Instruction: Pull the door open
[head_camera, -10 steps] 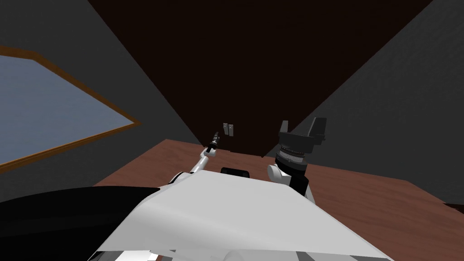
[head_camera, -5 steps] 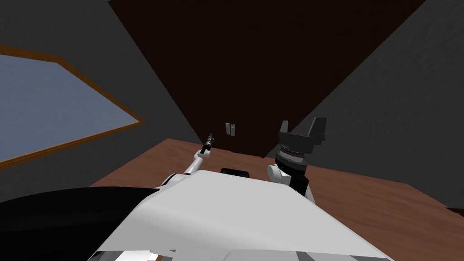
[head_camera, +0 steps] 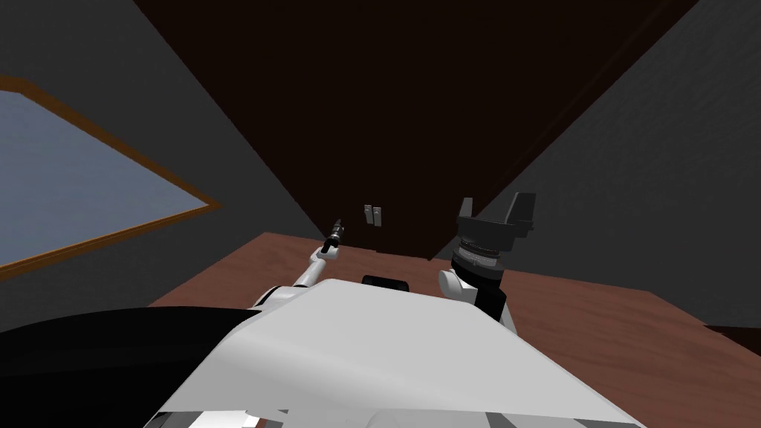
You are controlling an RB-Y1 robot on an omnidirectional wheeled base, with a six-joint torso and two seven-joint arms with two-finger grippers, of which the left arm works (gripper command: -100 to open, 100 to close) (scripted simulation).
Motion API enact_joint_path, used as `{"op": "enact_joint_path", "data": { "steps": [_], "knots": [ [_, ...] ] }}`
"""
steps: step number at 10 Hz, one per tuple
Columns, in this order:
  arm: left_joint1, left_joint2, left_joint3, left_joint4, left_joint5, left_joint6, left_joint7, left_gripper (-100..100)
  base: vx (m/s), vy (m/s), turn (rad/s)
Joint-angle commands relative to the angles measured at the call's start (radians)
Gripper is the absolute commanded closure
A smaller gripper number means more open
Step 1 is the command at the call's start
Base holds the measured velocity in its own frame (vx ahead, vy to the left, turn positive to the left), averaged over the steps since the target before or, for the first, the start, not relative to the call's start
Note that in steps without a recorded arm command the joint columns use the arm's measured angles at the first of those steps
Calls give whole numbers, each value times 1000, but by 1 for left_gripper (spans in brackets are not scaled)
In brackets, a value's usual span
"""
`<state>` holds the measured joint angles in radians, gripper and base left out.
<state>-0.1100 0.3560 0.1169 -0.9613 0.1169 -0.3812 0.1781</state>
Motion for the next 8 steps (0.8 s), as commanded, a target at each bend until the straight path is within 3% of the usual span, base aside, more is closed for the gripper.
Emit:
{"op": "enact_joint_path", "data": {
  "steps": [1, 3, 6, 7, 8],
  "knots": [
    [-3, 3, -4, -3, 2, -4, 9, -100, 200, 3, -120],
    [-17, -7, -18, -6, 2, -10, 14, -100, 187, -23, -152],
    [-48, -39, -53, -19, -4, -18, 18, -100, 196, -75, -186],
    [-42, -32, -45, -11, -2, -19, 16, -100, 88, -42, -38],
    [-42, -32, -45, -11, -2, -19, 16, 100, -11, 4, 37]
  ]
}}
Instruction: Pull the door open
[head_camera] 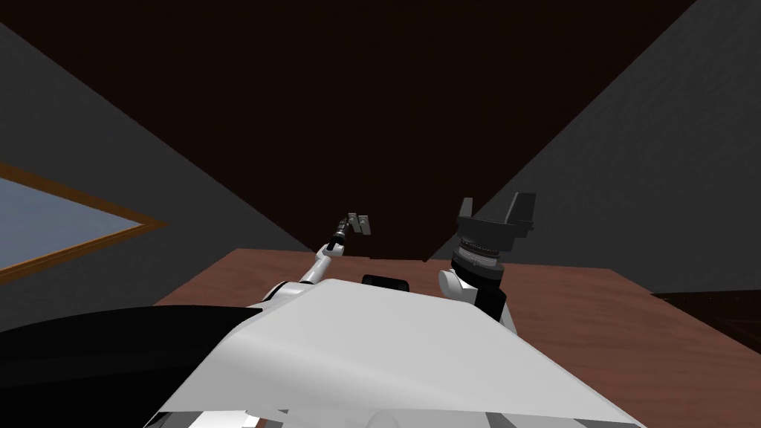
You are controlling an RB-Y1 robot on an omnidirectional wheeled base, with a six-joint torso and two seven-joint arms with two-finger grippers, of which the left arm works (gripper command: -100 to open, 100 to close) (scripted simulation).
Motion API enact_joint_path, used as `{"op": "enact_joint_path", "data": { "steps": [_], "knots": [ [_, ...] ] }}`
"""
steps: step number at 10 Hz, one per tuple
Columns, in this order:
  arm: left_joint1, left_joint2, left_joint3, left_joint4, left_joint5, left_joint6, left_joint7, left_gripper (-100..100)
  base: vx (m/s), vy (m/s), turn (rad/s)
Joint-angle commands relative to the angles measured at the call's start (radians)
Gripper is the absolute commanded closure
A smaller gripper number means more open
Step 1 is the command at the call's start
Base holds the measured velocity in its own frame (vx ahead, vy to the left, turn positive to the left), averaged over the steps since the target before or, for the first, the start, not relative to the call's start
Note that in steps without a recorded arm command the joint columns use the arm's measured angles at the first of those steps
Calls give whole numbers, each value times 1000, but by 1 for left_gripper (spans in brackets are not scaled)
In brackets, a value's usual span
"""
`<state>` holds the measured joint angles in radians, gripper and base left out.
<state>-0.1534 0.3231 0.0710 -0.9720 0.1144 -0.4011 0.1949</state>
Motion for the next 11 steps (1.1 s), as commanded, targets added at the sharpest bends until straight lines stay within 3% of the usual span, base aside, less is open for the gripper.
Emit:
{"op": "enact_joint_path", "data": {
  "steps": [1, 5, 6, 8, 11],
  "knots": [
    [1, 1, 1, 0, 0, 1, 0, 100, -34, 15, 9],
    [1, 1, 1, 0, 0, 1, 0, 100, -15, 8, -1],
    [18, 20, 17, 5, 4, 5, 2, -100, -118, 75, 188],
    [25, 27, 19, 3, 5, 7, 4, -100, -189, 67, 83],
    [31, 27, 8, -8, 4, 11, 11, -100, -208, -23, 10]
  ]
}}
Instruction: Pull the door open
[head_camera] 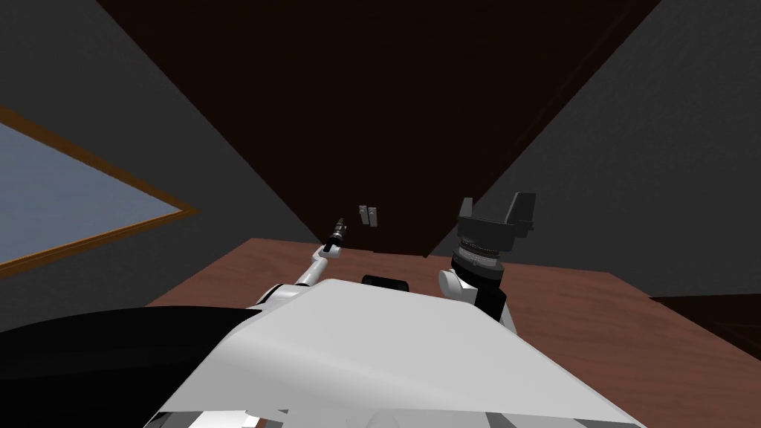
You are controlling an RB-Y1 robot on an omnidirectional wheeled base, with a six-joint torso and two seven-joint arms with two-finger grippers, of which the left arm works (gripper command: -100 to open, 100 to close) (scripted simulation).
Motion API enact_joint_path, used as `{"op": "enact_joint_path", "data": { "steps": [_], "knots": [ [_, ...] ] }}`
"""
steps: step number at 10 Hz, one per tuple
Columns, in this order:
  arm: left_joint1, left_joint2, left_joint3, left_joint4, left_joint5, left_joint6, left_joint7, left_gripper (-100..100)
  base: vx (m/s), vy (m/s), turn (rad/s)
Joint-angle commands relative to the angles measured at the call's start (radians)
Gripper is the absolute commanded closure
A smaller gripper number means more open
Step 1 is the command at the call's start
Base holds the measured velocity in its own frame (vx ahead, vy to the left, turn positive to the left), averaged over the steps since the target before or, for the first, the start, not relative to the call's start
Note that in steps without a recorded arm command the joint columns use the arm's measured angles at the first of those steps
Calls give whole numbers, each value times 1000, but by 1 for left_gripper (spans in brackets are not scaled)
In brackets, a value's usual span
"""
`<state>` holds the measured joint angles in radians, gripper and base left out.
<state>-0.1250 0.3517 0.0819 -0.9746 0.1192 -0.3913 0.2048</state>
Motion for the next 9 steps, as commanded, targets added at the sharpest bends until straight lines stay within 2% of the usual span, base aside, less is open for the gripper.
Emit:
{"op": "enact_joint_path", "data": {
  "steps": [1, 3, 4, 5, 7, 9],
  "knots": [
    [0, -7, -15, -14, -2, 2, 4, -100, -169, -80, -58],
    [-21, -28, -47, -37, -8, 3, 10, -100, -115, -166, -160],
    [-20, -22, -39, -12, -7, -11, 9, -100, -12, -87, -22],
    [-2, -1, -15, 0, -2, -8, 7, -100, -60, 56, 203],
    [16, 27, 20, 18, 5, -5, 4, -100, -43, 118, 201],
    [26, 49, 50, 33, 10, -3, -1, -100, 54, 109, 122]
  ]
}}
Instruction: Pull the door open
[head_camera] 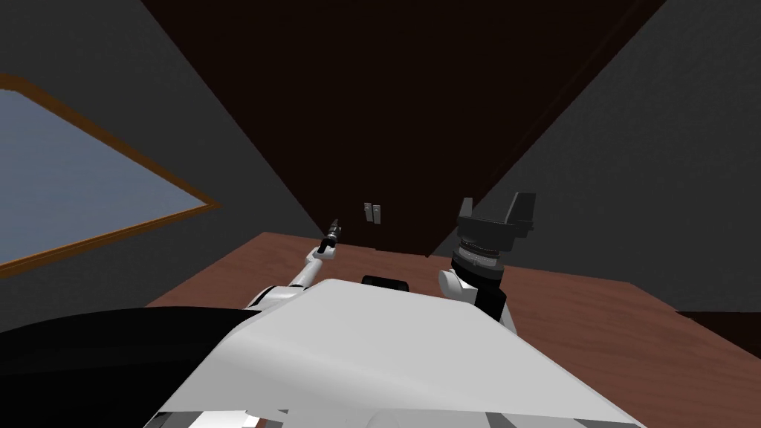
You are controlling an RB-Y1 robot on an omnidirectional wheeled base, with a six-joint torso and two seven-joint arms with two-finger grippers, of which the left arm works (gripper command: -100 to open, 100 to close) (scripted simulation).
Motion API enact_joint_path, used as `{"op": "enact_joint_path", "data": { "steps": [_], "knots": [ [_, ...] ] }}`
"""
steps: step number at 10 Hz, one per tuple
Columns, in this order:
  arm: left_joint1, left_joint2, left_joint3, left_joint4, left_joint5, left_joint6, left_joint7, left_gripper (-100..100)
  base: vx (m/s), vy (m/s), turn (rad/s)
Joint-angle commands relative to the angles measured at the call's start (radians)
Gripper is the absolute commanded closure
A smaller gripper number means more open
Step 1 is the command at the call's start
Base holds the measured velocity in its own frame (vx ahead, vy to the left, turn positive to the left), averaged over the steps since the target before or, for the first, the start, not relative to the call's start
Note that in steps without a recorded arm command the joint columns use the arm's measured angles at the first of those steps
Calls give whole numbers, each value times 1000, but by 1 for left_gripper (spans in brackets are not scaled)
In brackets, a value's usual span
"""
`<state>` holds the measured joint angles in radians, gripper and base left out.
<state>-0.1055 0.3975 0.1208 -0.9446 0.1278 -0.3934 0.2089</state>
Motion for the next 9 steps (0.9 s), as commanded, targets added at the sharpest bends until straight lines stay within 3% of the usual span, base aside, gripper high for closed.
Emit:
{"op": "enact_joint_path", "data": {
  "steps": [1, 4, 7, 9],
  "knots": [
    [5, 4, 16, 6, 2, -1, -7, -100, 145, 51, 21],
    [-10, -9, 8, 3, 0, -3, -10, -100, 185, -18, -59],
    [-38, -42, -22, -9, -7, -8, -11, -100, 205, -44, -141],
    [-65, -76, -53, -23, -14, -12, -11, -100, 223, -164, -238]
  ]
}}
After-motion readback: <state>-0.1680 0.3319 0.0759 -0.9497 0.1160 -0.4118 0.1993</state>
